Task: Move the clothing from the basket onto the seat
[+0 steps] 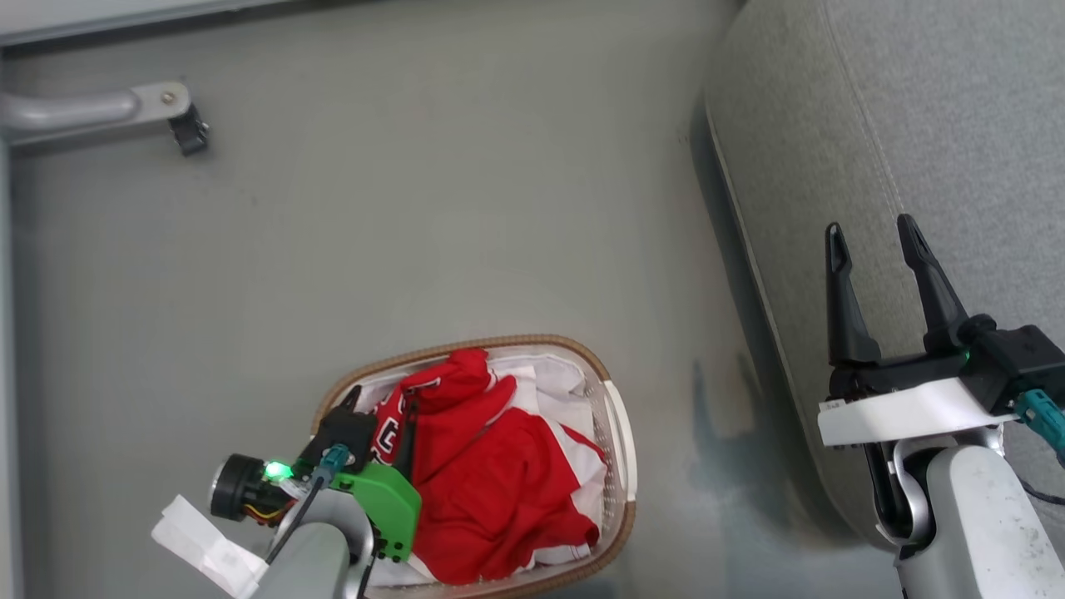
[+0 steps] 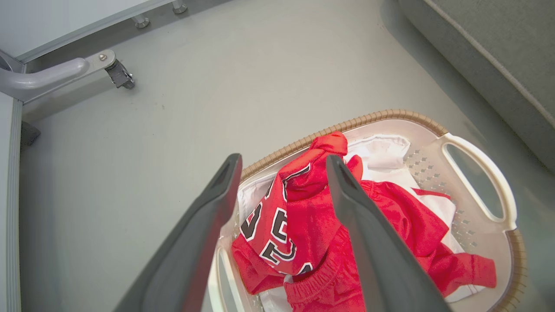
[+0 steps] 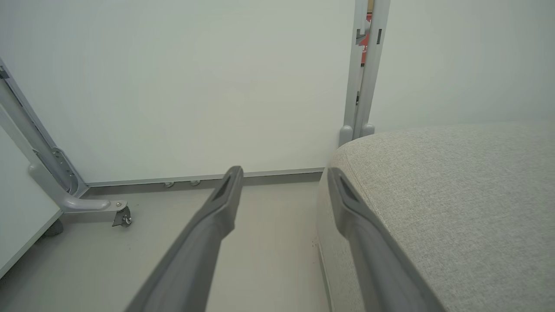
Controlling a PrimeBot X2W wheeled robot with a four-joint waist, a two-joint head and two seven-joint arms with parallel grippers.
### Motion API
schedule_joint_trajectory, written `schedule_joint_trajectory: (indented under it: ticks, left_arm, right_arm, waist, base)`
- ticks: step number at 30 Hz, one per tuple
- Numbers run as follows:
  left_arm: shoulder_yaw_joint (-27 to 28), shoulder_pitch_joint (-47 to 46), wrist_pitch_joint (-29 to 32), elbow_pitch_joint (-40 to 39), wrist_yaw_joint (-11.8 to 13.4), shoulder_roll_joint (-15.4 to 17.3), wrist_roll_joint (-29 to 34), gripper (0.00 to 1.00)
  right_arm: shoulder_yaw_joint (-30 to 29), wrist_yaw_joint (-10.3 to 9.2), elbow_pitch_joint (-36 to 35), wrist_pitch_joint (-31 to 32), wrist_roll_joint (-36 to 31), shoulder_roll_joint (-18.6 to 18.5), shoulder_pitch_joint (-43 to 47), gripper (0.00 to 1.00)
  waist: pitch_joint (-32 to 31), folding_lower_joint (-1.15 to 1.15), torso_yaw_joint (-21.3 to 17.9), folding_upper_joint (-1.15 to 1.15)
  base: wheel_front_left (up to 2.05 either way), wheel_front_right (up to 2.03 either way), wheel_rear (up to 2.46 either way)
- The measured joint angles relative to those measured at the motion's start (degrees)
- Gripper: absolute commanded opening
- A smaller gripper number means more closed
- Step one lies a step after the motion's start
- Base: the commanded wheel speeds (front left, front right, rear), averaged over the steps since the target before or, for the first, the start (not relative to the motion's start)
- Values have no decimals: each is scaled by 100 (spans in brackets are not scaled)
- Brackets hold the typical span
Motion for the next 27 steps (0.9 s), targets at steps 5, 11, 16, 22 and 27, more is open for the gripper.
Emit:
schedule_joint_trajectory:
  ticks: [5, 11, 16, 22, 27]
  left_arm:
    - [-32, -399, -1, 673, 132, 154, 166, 100]
    - [-13, -699, -1, 1269, 242, 303, 187, 100]
    - [-38, -872, -1, 1556, 330, 366, 194, 100]
    - [-38, -1109, -1, 1880, 509, 511, 223, 100]
    - [-42, -1233, -1, 2126, 548, 549, 203, 100]
  right_arm:
    - [103, 0, -126, 0, 147, -1, -140, 100]
    - [209, 0, -182, 0, 268, -2, -227, 100]
    - [286, 0, -220, 0, 332, -2, -252, 100]
    - [376, 0, -285, 0, 430, -1, -348, 100]
    - [441, 0, -327, 0, 481, -2, -377, 100]
  waist:
    - [444, 0, -250, 0]
    - [851, 0, -567, 0]
    - [1117, 0, -799, 0]
    - [1354, 0, -983, 0]
    - [1512, 0, -1084, 0]
  base:
    - [0, 0, 0]
    - [0, 0, 0]
    - [0, 0, 0]
    - [0, 0, 0]
    - [0, 0, 0]
